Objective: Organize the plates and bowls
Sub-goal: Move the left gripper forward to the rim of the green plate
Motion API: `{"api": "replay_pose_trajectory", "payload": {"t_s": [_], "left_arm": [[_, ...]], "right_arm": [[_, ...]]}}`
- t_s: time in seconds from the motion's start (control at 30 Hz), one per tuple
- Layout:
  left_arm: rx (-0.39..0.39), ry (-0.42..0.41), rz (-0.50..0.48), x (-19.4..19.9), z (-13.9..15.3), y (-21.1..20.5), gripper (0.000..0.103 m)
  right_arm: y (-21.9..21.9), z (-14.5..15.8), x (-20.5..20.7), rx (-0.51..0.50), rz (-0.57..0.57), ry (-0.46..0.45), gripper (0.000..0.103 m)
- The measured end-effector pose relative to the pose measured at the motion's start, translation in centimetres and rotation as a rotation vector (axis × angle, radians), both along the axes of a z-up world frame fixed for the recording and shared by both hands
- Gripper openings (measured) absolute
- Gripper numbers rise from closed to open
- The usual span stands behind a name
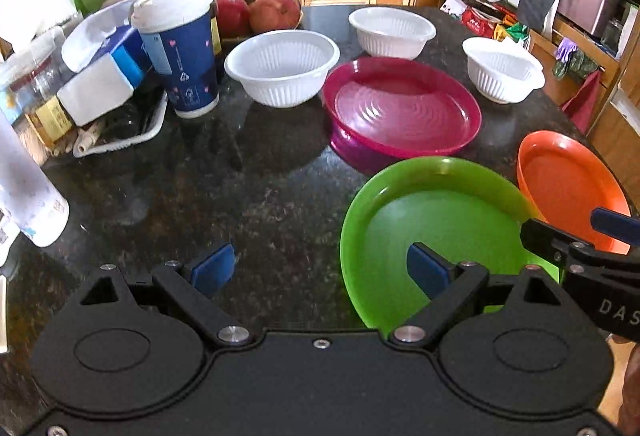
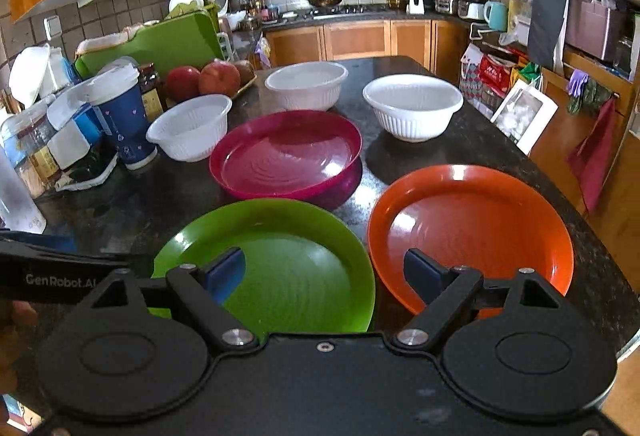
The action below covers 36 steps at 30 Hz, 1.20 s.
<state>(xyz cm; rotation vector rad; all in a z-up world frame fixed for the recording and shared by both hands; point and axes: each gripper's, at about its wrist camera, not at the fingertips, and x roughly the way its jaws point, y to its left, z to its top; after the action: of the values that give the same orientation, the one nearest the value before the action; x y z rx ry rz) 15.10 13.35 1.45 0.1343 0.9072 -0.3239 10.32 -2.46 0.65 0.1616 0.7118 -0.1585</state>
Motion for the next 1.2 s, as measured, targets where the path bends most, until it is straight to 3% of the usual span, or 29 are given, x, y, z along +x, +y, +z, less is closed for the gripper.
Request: {"api": "replay_pose_trajectory", "payload": {"t_s": [0.3, 0.73, 1.2], "left_arm": [[0.017, 0.044, 0.038, 0.4, -0.5, -0.7, 0.093], [0.034, 0.084, 0.158, 0.5, -0.8, -2.7, 0.093], [0.049, 0.058, 0.284, 0.0, -0.7, -4.7, 0.089]], "right_arm": [[-0.5, -0.3, 0.9, 0.006, 0.068, 0.109, 0.088], [-2.5, -0.4, 4.5, -0.001, 0.238, 0.196, 0.088], [-4.3, -1.0, 7.4, -0.046, 0.398, 0.217, 0.087]]}}
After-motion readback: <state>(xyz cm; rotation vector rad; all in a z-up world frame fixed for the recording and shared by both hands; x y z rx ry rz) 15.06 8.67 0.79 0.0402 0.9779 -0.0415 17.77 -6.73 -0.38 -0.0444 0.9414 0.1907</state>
